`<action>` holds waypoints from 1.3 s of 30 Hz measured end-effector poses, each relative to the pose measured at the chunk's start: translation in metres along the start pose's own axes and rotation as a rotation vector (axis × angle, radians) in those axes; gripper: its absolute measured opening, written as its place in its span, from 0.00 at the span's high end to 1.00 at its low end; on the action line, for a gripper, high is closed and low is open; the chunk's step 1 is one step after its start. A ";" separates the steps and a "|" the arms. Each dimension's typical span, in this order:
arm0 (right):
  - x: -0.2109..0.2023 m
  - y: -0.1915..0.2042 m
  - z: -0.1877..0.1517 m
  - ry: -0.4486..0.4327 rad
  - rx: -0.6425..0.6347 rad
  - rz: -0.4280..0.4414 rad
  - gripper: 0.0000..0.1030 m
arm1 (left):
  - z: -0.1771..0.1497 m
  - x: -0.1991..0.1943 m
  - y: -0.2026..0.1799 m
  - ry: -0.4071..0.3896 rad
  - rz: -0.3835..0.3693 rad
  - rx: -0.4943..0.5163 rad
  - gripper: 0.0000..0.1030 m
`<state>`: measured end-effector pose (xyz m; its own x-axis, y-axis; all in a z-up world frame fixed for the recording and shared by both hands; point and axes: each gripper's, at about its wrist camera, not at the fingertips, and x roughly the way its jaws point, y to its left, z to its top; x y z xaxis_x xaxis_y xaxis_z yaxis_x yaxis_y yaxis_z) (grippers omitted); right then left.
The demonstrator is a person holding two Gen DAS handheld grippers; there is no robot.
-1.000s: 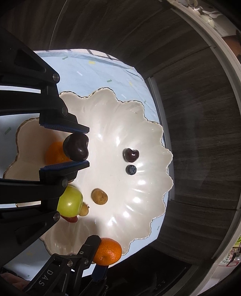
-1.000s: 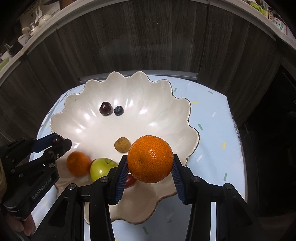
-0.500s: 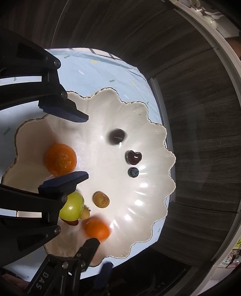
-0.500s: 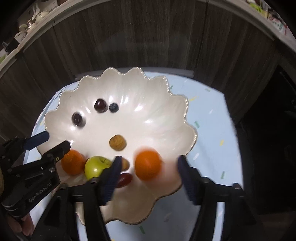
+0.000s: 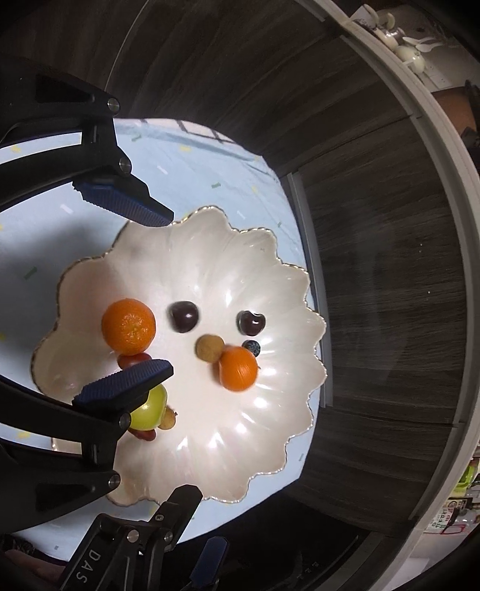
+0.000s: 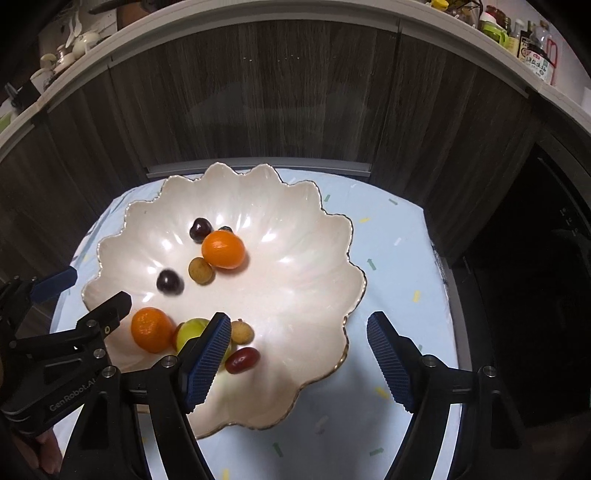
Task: Organize fruits
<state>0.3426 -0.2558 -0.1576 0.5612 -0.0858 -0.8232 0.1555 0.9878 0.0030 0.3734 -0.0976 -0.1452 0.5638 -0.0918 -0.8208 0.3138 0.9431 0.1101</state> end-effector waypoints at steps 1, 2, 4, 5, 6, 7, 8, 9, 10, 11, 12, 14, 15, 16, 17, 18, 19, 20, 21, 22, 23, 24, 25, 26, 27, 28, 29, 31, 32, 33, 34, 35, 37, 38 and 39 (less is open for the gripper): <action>-0.003 0.000 0.000 -0.004 0.000 0.001 0.26 | 0.000 -0.003 0.000 -0.002 0.001 0.001 0.28; -0.007 0.000 -0.001 -0.009 0.001 0.001 0.26 | -0.001 -0.006 0.000 -0.006 0.002 0.000 0.28; -0.012 0.001 -0.002 -0.016 0.000 0.002 0.26 | -0.004 -0.014 -0.001 -0.012 0.002 -0.001 0.27; -0.016 0.001 -0.003 -0.021 0.000 0.002 0.26 | -0.005 -0.018 -0.001 -0.015 0.002 -0.001 0.27; -0.019 0.001 -0.004 -0.024 -0.001 0.002 0.26 | -0.006 -0.020 -0.001 -0.016 0.003 -0.001 0.27; -0.023 0.000 -0.005 -0.028 -0.001 0.001 0.26 | -0.008 -0.026 -0.002 -0.020 0.001 0.000 0.27; -0.028 0.000 -0.006 -0.033 -0.001 -0.001 0.26 | -0.009 -0.029 -0.002 -0.022 0.001 0.001 0.27; -0.030 0.000 -0.007 -0.034 -0.001 -0.002 0.26 | -0.011 -0.033 -0.003 -0.025 0.000 0.003 0.27; -0.033 0.000 -0.009 -0.036 -0.001 -0.002 0.26 | -0.013 -0.037 -0.004 -0.027 0.001 0.002 0.27; -0.037 0.000 -0.011 -0.038 -0.002 -0.003 0.26 | -0.015 -0.040 -0.004 -0.030 0.000 0.001 0.27; -0.040 0.001 -0.012 -0.040 -0.002 -0.004 0.26 | -0.017 -0.045 -0.004 -0.032 -0.001 0.000 0.27; -0.047 0.001 -0.016 -0.045 -0.001 -0.004 0.26 | -0.018 -0.050 -0.004 -0.037 0.000 -0.003 0.27; -0.051 0.001 -0.017 -0.049 -0.001 -0.004 0.26 | -0.019 -0.053 -0.004 -0.040 -0.001 -0.004 0.27; -0.053 0.001 -0.017 -0.051 -0.001 -0.004 0.26 | -0.021 -0.056 -0.004 -0.043 -0.001 -0.004 0.27; -0.056 0.001 -0.019 -0.055 0.001 -0.004 0.26 | -0.022 -0.060 -0.004 -0.045 0.001 -0.005 0.27; -0.059 0.001 -0.019 -0.058 0.002 -0.003 0.26 | -0.024 -0.064 -0.004 -0.047 0.000 -0.008 0.27; -0.062 0.001 -0.020 -0.062 0.002 -0.003 0.26 | -0.025 -0.067 -0.004 -0.049 0.000 -0.011 0.27; -0.066 0.002 -0.022 -0.066 0.002 -0.002 0.26 | -0.026 -0.069 -0.003 -0.050 -0.001 -0.013 0.27; -0.069 0.002 -0.023 -0.069 0.002 -0.001 0.26 | -0.028 -0.071 -0.003 -0.051 -0.002 -0.015 0.27; -0.072 0.002 -0.024 -0.071 0.002 -0.001 0.26 | -0.029 -0.075 -0.002 -0.054 -0.002 -0.017 0.27; -0.075 0.003 -0.025 -0.076 0.002 0.000 0.26 | -0.030 -0.078 -0.002 -0.056 -0.002 -0.018 0.27; -0.078 0.003 -0.026 -0.080 0.002 0.001 0.26 | -0.031 -0.080 -0.002 -0.059 -0.002 -0.019 0.27; -0.081 0.003 -0.026 -0.083 0.003 0.001 0.26 | -0.033 -0.084 -0.002 -0.062 -0.001 -0.021 0.27; -0.084 0.003 -0.027 -0.086 0.003 0.002 0.26 | -0.034 -0.087 -0.001 -0.065 -0.001 -0.022 0.27; -0.087 0.003 -0.029 -0.089 0.004 0.003 0.26 | -0.035 -0.090 -0.001 -0.068 0.000 -0.022 0.27; -0.090 0.004 -0.030 -0.092 0.004 0.003 0.26 | -0.036 -0.092 -0.001 -0.069 0.000 -0.023 0.27; -0.092 0.004 -0.031 -0.095 0.005 0.003 0.26 | -0.037 -0.096 -0.001 -0.073 0.001 -0.024 0.27; -0.098 0.005 -0.035 -0.099 0.007 0.005 0.26 | -0.040 -0.101 -0.001 -0.078 0.001 -0.026 0.27; -0.101 0.005 -0.037 -0.101 0.008 0.006 0.26 | -0.041 -0.103 -0.002 -0.079 0.002 -0.026 0.27; -0.104 0.005 -0.039 -0.104 0.011 0.006 0.26 | -0.043 -0.107 -0.002 -0.082 0.003 -0.028 0.27; -0.105 0.005 -0.040 -0.105 0.012 0.007 0.26 | -0.045 -0.110 -0.002 -0.084 0.003 -0.030 0.27; -0.108 0.005 -0.042 -0.106 0.013 0.009 0.26 | -0.047 -0.112 -0.002 -0.086 0.003 -0.031 0.27; -0.112 0.005 -0.046 -0.111 0.017 0.011 0.26 | -0.051 -0.117 -0.002 -0.090 0.004 -0.034 0.26; -0.116 0.005 -0.049 -0.117 0.022 0.010 0.26 | -0.053 -0.119 -0.002 -0.092 0.005 -0.035 0.25; -0.119 0.005 -0.050 -0.120 0.023 0.011 0.26 | -0.057 -0.123 -0.003 -0.094 0.005 -0.037 0.25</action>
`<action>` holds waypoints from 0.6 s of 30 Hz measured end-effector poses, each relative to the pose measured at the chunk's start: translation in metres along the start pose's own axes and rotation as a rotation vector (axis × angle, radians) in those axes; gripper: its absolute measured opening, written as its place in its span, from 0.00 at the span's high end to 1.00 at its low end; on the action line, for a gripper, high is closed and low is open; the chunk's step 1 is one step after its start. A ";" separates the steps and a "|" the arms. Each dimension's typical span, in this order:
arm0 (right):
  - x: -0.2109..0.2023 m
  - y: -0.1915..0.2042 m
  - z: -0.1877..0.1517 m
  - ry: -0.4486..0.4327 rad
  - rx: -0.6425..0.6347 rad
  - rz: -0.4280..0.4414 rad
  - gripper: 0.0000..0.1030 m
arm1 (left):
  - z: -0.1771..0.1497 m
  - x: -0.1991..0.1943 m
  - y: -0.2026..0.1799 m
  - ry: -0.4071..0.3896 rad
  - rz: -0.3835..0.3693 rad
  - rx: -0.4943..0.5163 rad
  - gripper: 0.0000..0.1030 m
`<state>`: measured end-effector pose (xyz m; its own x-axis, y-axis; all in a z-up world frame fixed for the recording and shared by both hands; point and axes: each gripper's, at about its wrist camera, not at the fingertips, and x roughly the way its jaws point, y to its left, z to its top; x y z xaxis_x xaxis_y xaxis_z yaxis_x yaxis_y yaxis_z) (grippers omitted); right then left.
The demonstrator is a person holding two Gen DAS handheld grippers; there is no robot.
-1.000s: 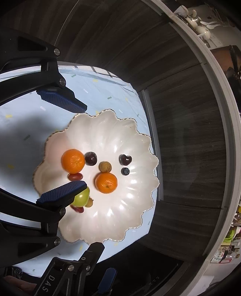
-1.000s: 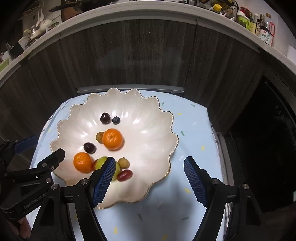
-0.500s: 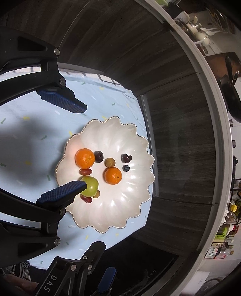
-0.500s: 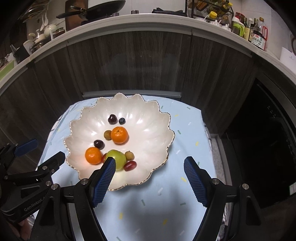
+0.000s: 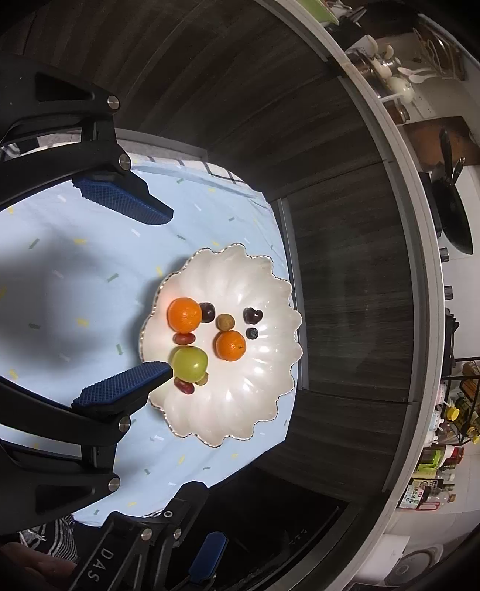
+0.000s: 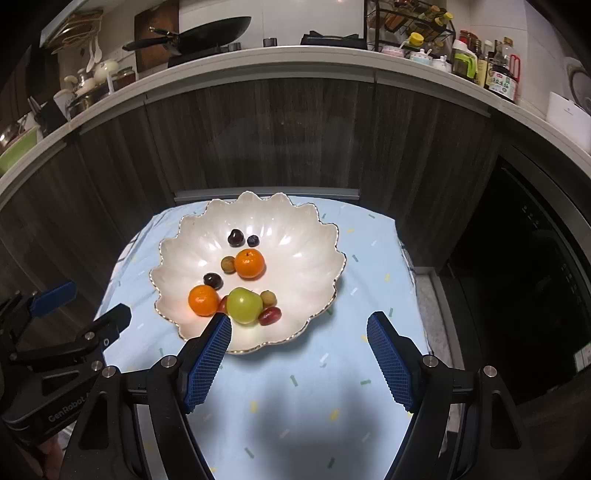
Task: Organize fruits
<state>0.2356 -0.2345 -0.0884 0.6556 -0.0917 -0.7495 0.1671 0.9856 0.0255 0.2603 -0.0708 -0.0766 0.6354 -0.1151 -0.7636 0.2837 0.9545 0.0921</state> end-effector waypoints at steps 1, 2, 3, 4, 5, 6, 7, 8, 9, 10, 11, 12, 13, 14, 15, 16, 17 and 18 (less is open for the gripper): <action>-0.002 0.000 -0.002 -0.001 0.000 0.001 0.26 | -0.001 -0.001 0.000 -0.001 0.001 0.000 0.25; -0.004 0.000 -0.003 -0.001 0.000 0.003 0.26 | -0.003 -0.003 0.000 -0.002 0.001 -0.001 0.25; -0.007 0.001 -0.005 -0.002 0.001 0.003 0.26 | -0.005 -0.004 0.000 -0.002 0.002 0.000 0.25; -0.009 0.000 -0.007 -0.004 0.001 0.004 0.26 | -0.006 -0.007 -0.001 -0.004 0.003 0.001 0.25; -0.013 0.001 -0.009 -0.007 0.000 0.003 0.26 | -0.009 -0.011 -0.001 -0.009 0.006 0.001 0.25; -0.015 0.001 -0.011 -0.009 0.000 0.003 0.26 | -0.011 -0.013 -0.001 -0.011 0.007 0.001 0.25; -0.018 0.001 -0.013 -0.011 0.001 0.003 0.26 | -0.013 -0.017 -0.002 -0.015 0.008 0.002 0.25; -0.022 0.001 -0.015 -0.015 0.003 0.004 0.26 | -0.015 -0.021 -0.002 -0.019 0.008 0.004 0.25; -0.025 0.001 -0.018 -0.019 0.005 0.004 0.26 | -0.016 -0.024 -0.003 -0.022 0.010 0.006 0.25; -0.028 0.001 -0.020 -0.024 0.007 0.002 0.26 | -0.019 -0.028 -0.003 -0.029 0.015 0.009 0.25; -0.032 0.001 -0.023 -0.026 0.007 0.000 0.26 | -0.021 -0.031 -0.003 -0.029 0.016 0.011 0.25; -0.034 0.001 -0.025 -0.025 0.006 0.000 0.26 | -0.023 -0.033 -0.004 -0.031 0.017 0.013 0.25; -0.037 0.000 -0.028 -0.026 0.007 -0.001 0.26 | -0.026 -0.037 -0.004 -0.034 0.018 0.014 0.25; -0.039 0.000 -0.031 -0.027 0.006 -0.002 0.26 | -0.028 -0.039 -0.005 -0.035 0.018 0.015 0.25; -0.042 0.000 -0.034 -0.027 0.005 -0.002 0.26 | -0.030 -0.040 -0.005 -0.037 0.019 0.016 0.25; -0.044 -0.001 -0.037 -0.026 0.006 -0.001 0.26 | -0.034 -0.043 -0.007 -0.038 0.019 0.018 0.25; -0.046 -0.001 -0.040 -0.028 0.008 -0.001 0.26 | -0.036 -0.045 -0.007 -0.039 0.020 0.018 0.25; -0.048 -0.002 -0.042 -0.030 0.011 -0.002 0.26 | -0.039 -0.047 -0.008 -0.039 0.019 0.019 0.25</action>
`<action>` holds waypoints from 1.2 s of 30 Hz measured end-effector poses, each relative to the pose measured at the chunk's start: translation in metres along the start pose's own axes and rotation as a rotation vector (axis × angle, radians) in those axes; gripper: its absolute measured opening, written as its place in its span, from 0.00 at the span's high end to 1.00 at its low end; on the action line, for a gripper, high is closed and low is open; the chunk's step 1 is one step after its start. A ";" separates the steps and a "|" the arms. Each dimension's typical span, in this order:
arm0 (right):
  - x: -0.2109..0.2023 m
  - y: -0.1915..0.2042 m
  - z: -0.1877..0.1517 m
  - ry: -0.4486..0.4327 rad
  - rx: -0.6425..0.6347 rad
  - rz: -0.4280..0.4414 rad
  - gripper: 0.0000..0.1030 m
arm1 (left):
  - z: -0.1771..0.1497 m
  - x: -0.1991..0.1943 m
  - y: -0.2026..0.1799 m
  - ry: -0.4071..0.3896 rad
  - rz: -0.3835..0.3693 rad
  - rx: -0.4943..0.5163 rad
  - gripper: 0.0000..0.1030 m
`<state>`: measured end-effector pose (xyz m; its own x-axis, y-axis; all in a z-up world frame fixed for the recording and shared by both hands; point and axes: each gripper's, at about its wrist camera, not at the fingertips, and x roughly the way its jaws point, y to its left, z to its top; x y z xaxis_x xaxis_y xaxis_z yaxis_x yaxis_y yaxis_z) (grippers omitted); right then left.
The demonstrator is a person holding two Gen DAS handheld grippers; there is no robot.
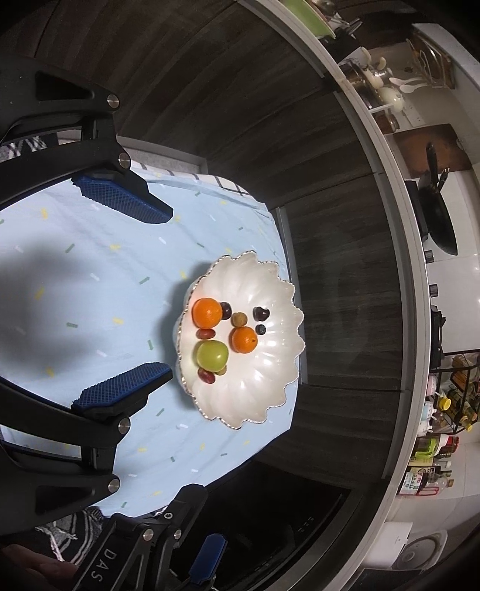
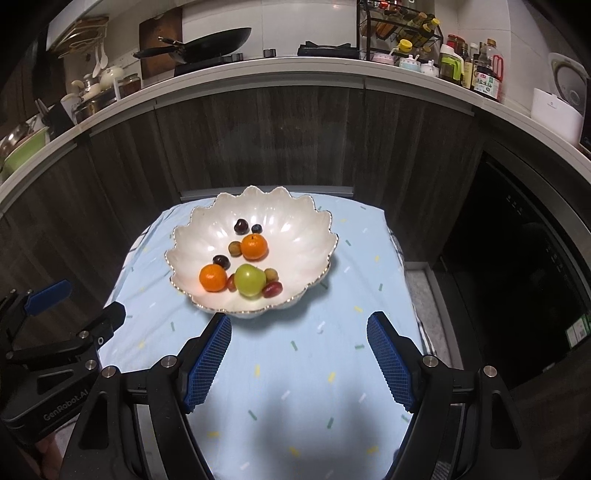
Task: Organize fruits
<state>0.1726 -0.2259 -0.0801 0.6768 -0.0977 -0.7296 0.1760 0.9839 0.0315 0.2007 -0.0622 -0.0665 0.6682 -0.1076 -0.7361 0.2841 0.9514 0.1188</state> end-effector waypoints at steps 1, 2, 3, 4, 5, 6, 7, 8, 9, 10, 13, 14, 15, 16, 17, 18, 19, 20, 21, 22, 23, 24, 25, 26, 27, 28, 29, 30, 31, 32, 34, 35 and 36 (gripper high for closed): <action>-0.002 -0.001 -0.003 -0.004 0.002 -0.001 0.26 | -0.004 -0.003 -0.001 -0.002 -0.001 0.000 0.25; -0.006 -0.001 -0.005 -0.007 0.006 -0.002 0.26 | -0.006 -0.005 -0.001 -0.003 0.000 0.000 0.25; -0.007 -0.001 -0.007 -0.007 0.006 -0.001 0.26 | -0.008 -0.007 -0.001 -0.003 0.001 0.000 0.25; -0.009 -0.002 -0.009 -0.009 0.010 -0.001 0.26 | -0.011 -0.010 -0.001 -0.004 -0.001 -0.002 0.25; -0.011 -0.002 -0.010 -0.013 0.012 -0.001 0.26 | -0.012 -0.012 0.000 -0.005 -0.001 -0.004 0.25; -0.013 -0.002 -0.012 -0.016 0.014 -0.001 0.26 | -0.015 -0.015 0.000 -0.008 0.001 -0.007 0.25; -0.016 -0.002 -0.014 -0.021 0.015 -0.002 0.26 | -0.016 -0.018 0.001 -0.012 0.004 -0.012 0.25; -0.018 -0.002 -0.015 -0.025 0.017 -0.003 0.26 | -0.018 -0.019 0.001 -0.014 0.006 -0.015 0.25; -0.020 -0.002 -0.016 -0.029 0.018 -0.005 0.26 | -0.019 -0.021 0.002 -0.018 0.006 -0.019 0.25; -0.022 -0.002 -0.018 -0.035 0.019 -0.007 0.26 | -0.022 -0.024 0.002 -0.020 0.009 -0.024 0.25; -0.028 -0.001 -0.023 -0.052 0.025 -0.012 0.26 | -0.028 -0.028 0.004 -0.028 0.017 -0.040 0.25; -0.031 -0.001 -0.025 -0.061 0.028 -0.014 0.26 | -0.031 -0.031 0.004 -0.030 0.020 -0.045 0.25; -0.033 -0.001 -0.028 -0.066 0.030 -0.015 0.26 | -0.035 -0.033 0.005 -0.033 0.025 -0.054 0.25; -0.035 -0.001 -0.029 -0.069 0.032 -0.014 0.26 | -0.037 -0.034 0.005 -0.032 0.025 -0.058 0.25; -0.037 -0.001 -0.032 -0.072 0.035 -0.012 0.26 | -0.040 -0.036 0.006 -0.031 0.026 -0.067 0.25; -0.038 -0.001 -0.034 -0.073 0.037 -0.011 0.26 | -0.044 -0.038 0.006 -0.032 0.033 -0.072 0.25; -0.039 -0.002 -0.036 -0.073 0.038 -0.011 0.26 | -0.045 -0.039 0.006 -0.033 0.036 -0.074 0.25; -0.040 -0.002 -0.038 -0.072 0.039 -0.011 0.26 | -0.048 -0.042 0.007 -0.038 0.040 -0.079 0.25; -0.040 -0.002 -0.040 -0.071 0.040 -0.010 0.26 | -0.049 -0.043 0.007 -0.040 0.042 -0.081 0.25; -0.041 -0.003 -0.041 -0.071 0.041 -0.010 0.26 | -0.051 -0.045 0.007 -0.045 0.047 -0.086 0.25; -0.042 -0.003 -0.043 -0.072 0.040 -0.011 0.26 | -0.054 -0.048 0.007 -0.051 0.055 -0.090 0.25; -0.043 -0.003 -0.045 -0.071 0.040 -0.011 0.26 | -0.054 -0.049 0.007 -0.052 0.057 -0.093 0.25; -0.044 -0.003 -0.047 -0.071 0.041 -0.012 0.26 | -0.056 -0.050 0.008 -0.054 0.059 -0.099 0.24; -0.045 -0.003 -0.049 -0.072 0.042 -0.012 0.26 | -0.059 -0.051 0.008 -0.053 0.059 -0.107 0.24; -0.046 -0.003 -0.051 -0.074 0.042 -0.012 0.26 | -0.062 -0.052 0.008 -0.051 0.060 -0.111 0.23; -0.047 -0.002 -0.053 -0.076 0.044 -0.013 0.26 | -0.063 -0.053 0.008 -0.050 0.059 -0.111 0.23; -0.049 -0.002 -0.056 -0.079 0.047 -0.013 0.26 | -0.066 -0.053 0.008 -0.047 0.059 -0.113 0.23; -0.050 -0.002 -0.058 -0.081 0.048 -0.011 0.26 | -0.069 -0.054 0.007 -0.045 0.058 -0.115 0.23; -0.051 -0.003 -0.060 -0.082 0.049 -0.009 0.26 | -0.071 -0.054 0.007 -0.044 0.057 -0.115 0.23; -0.053 -0.003 -0.063 -0.086 0.054 -0.009 0.26 | -0.074 -0.055 0.006 -0.044 0.059 -0.114 0.23; -0.055 -0.005 -0.066 -0.092 0.059 -0.012 0.25 | -0.078 -0.058 0.006 -0.053 0.071 -0.116 0.23; -0.056 -0.005 -0.068 -0.095 0.059 -0.016 0.26 | -0.079 -0.060 0.007 -0.057 0.076 -0.118 0.23; -0.056 -0.005 -0.071 -0.096 0.059 -0.018 0.25 | -0.081 -0.062 0.007 -0.062 0.082 -0.121 0.22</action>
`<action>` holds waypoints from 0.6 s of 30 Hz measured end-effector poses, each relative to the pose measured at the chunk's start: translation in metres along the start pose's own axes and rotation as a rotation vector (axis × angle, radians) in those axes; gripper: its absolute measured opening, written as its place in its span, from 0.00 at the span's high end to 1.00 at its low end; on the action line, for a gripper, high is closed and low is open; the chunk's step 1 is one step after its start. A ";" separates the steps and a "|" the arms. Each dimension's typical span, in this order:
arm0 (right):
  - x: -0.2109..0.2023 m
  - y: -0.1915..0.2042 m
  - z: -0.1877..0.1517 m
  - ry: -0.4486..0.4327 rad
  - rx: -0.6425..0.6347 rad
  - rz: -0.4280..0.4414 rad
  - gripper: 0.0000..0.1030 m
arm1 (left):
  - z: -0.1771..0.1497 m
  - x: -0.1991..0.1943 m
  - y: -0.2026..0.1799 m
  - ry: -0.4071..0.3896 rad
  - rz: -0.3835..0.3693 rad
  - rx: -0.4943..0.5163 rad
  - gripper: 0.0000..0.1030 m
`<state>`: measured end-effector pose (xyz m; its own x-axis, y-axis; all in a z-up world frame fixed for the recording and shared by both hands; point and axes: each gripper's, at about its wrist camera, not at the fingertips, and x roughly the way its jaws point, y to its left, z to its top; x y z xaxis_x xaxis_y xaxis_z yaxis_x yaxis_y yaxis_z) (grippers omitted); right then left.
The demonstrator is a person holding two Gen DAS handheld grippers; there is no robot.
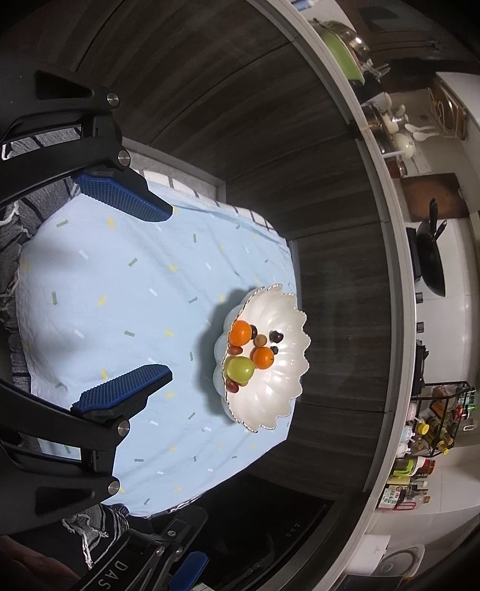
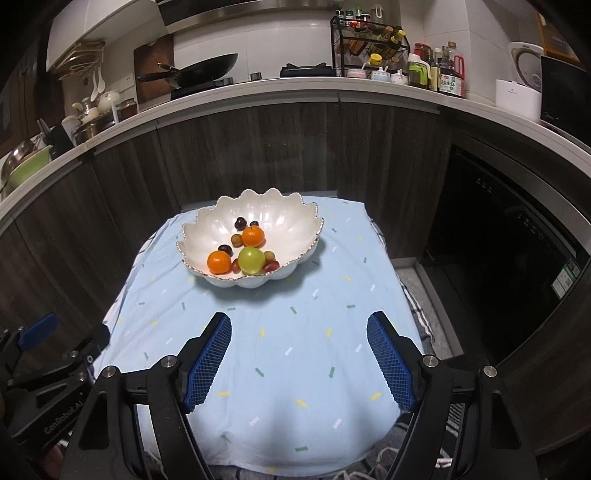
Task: Organize fruits
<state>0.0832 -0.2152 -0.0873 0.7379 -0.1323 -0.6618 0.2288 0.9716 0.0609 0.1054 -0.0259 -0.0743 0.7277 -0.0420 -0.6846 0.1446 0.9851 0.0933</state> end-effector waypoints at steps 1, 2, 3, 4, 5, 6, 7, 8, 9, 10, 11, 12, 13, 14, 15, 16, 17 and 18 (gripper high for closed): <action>-0.001 -0.001 -0.004 0.001 0.003 -0.001 0.25 | -0.002 -0.002 0.001 -0.003 0.003 -0.004 0.22; -0.002 -0.001 -0.006 0.002 0.004 0.001 0.25 | -0.005 -0.005 0.002 -0.008 0.008 -0.007 0.22; -0.002 -0.002 -0.008 0.005 0.003 0.003 0.25 | -0.006 -0.006 0.002 -0.010 0.012 -0.007 0.22; -0.003 -0.002 -0.010 0.009 0.002 0.002 0.25 | -0.009 -0.007 0.002 -0.012 0.017 -0.003 0.22; -0.003 -0.002 -0.012 0.011 -0.002 -0.001 0.25 | -0.011 -0.007 0.002 -0.009 0.019 0.000 0.22; -0.004 -0.002 -0.014 0.009 -0.005 -0.006 0.25 | -0.012 -0.007 0.002 -0.007 0.019 0.003 0.21; -0.005 -0.002 -0.016 0.006 -0.008 -0.009 0.25 | -0.015 -0.007 0.002 -0.004 0.022 0.004 0.21; -0.007 -0.002 -0.019 -0.001 -0.013 -0.013 0.25 | -0.017 -0.008 0.002 -0.003 0.022 0.005 0.21; -0.009 -0.002 -0.020 -0.007 -0.016 -0.014 0.25 | -0.019 -0.009 0.002 -0.004 0.024 0.006 0.21; -0.012 -0.002 -0.022 -0.015 -0.017 -0.015 0.25 | -0.020 -0.009 0.001 -0.005 0.024 0.006 0.22; -0.015 -0.003 -0.024 -0.028 -0.020 -0.020 0.25 | -0.023 -0.011 0.001 -0.007 0.024 0.006 0.21; -0.017 -0.003 -0.025 -0.036 -0.019 -0.023 0.25 | -0.025 -0.012 0.000 -0.010 0.026 0.007 0.21; -0.020 -0.005 -0.026 -0.047 -0.015 -0.028 0.25 | -0.026 -0.014 0.000 -0.017 0.028 0.007 0.21; -0.023 -0.006 -0.027 -0.060 -0.010 -0.032 0.25 | -0.026 -0.017 0.000 -0.027 0.031 0.006 0.21; -0.026 -0.007 -0.028 -0.069 -0.008 -0.032 0.25 | -0.026 -0.022 -0.001 -0.050 0.040 0.007 0.21; -0.027 -0.008 -0.028 -0.071 -0.008 -0.030 0.25 | -0.025 -0.027 -0.001 -0.067 0.047 0.009 0.21; -0.029 -0.008 -0.029 -0.072 -0.006 -0.026 0.25 | -0.025 -0.029 -0.001 -0.078 0.050 0.009 0.19; -0.031 -0.009 -0.030 -0.072 -0.003 -0.024 0.25 | -0.025 -0.034 -0.001 -0.099 0.057 0.009 0.18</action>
<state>0.0392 -0.2138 -0.0903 0.7759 -0.1694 -0.6077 0.2452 0.9685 0.0431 0.0635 -0.0211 -0.0687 0.7978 -0.0025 -0.6029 0.1067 0.9848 0.1372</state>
